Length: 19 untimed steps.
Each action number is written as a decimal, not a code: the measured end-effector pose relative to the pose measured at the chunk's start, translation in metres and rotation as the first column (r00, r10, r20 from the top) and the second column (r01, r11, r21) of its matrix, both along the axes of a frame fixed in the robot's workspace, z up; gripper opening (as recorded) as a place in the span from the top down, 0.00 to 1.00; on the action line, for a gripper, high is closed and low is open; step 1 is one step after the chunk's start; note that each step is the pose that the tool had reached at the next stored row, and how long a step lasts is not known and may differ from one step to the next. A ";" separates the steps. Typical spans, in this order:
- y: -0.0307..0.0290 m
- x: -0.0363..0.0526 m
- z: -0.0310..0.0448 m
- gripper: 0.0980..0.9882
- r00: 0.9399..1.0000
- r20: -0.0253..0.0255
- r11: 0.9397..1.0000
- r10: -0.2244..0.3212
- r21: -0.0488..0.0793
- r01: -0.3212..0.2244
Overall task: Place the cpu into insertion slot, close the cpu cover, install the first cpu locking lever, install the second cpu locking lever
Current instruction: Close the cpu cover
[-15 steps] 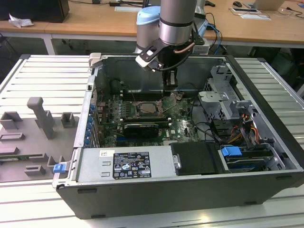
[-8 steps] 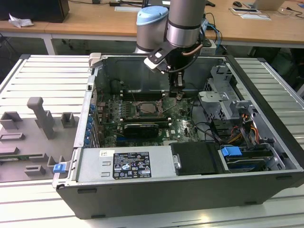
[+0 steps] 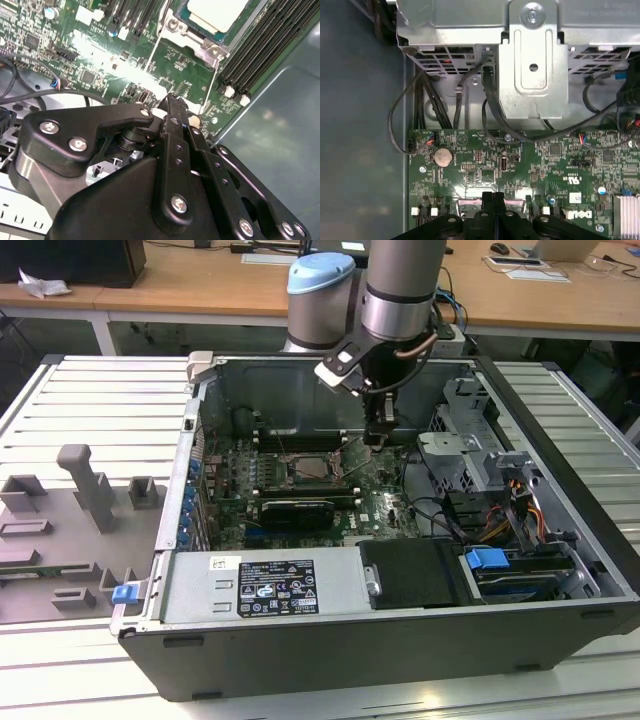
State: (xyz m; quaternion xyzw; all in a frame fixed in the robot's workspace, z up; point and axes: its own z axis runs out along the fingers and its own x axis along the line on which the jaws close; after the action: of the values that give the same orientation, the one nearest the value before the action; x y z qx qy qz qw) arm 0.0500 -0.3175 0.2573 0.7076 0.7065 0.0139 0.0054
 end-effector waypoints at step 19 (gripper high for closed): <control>0.0034 0.0129 -0.0107 0.99 1.000 -0.005 1.000 0.026 -0.001 -0.026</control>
State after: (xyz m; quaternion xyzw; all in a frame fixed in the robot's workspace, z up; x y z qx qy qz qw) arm 0.0630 -0.3141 0.2466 0.6985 0.7155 0.0117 0.0038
